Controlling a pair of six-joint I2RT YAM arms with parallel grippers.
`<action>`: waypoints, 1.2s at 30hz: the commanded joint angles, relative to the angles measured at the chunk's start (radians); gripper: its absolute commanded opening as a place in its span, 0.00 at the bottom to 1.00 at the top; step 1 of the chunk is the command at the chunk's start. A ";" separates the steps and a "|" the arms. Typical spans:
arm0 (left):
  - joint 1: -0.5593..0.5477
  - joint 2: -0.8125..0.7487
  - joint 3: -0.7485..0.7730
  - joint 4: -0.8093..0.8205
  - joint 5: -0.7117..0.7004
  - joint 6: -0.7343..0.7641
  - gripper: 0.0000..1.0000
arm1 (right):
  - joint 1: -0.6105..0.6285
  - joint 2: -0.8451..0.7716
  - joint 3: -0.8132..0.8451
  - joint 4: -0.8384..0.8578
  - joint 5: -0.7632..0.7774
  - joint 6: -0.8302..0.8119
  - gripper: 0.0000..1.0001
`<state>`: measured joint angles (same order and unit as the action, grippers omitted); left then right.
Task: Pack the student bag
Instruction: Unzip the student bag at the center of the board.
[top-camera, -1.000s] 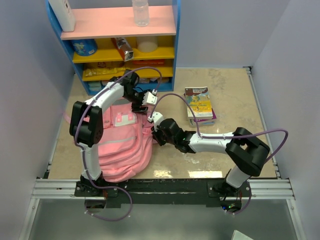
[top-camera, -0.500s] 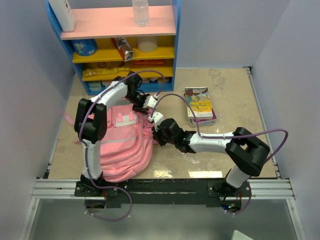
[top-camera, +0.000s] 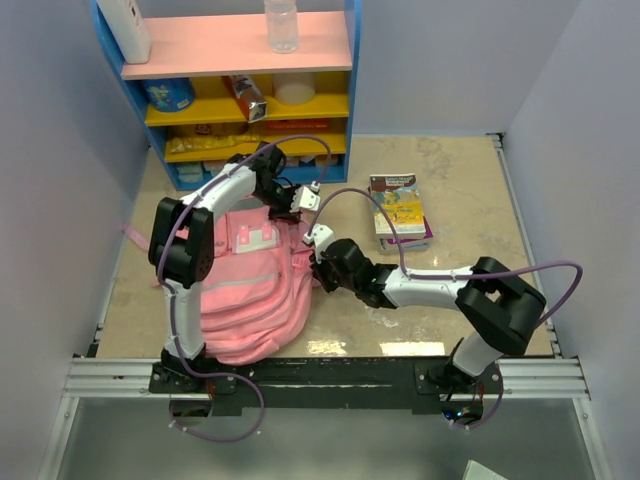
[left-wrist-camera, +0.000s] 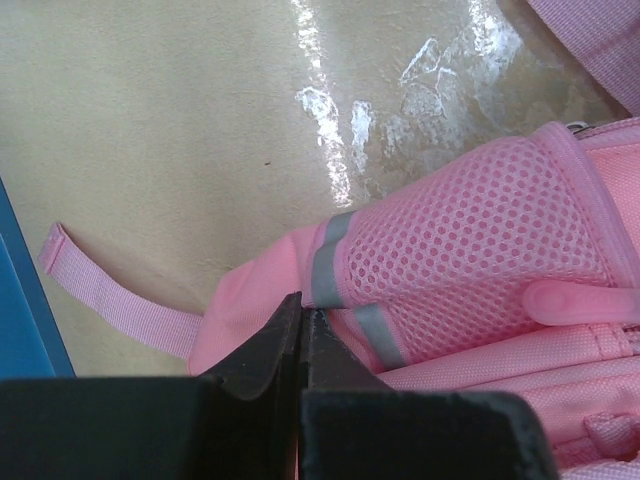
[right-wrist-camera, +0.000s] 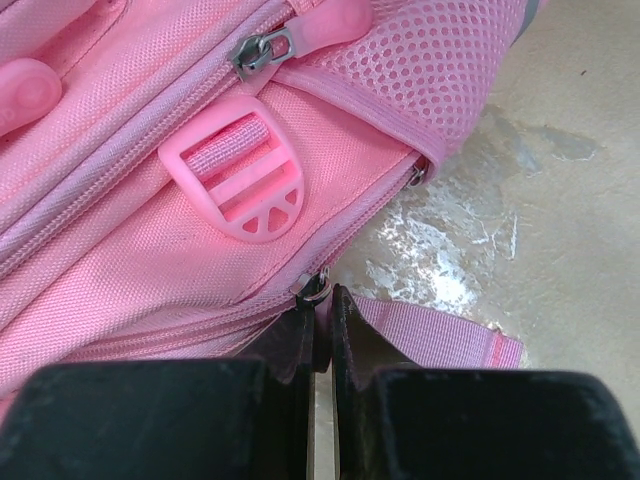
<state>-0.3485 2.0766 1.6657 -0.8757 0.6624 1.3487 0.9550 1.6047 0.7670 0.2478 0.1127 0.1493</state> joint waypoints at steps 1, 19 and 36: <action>0.025 -0.029 0.022 0.104 -0.053 -0.059 0.00 | 0.005 -0.077 -0.021 0.036 0.001 0.009 0.00; 0.074 0.011 0.036 0.168 -0.332 -0.249 0.00 | 0.082 -0.140 -0.006 -0.145 0.067 -0.037 0.00; 0.190 0.039 0.046 0.256 -0.550 -0.410 0.00 | 0.174 -0.176 0.003 -0.245 0.180 0.012 0.00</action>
<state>-0.2604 2.0804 1.6646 -0.7853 0.3599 0.9524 1.0912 1.5024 0.7609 0.0799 0.3019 0.1390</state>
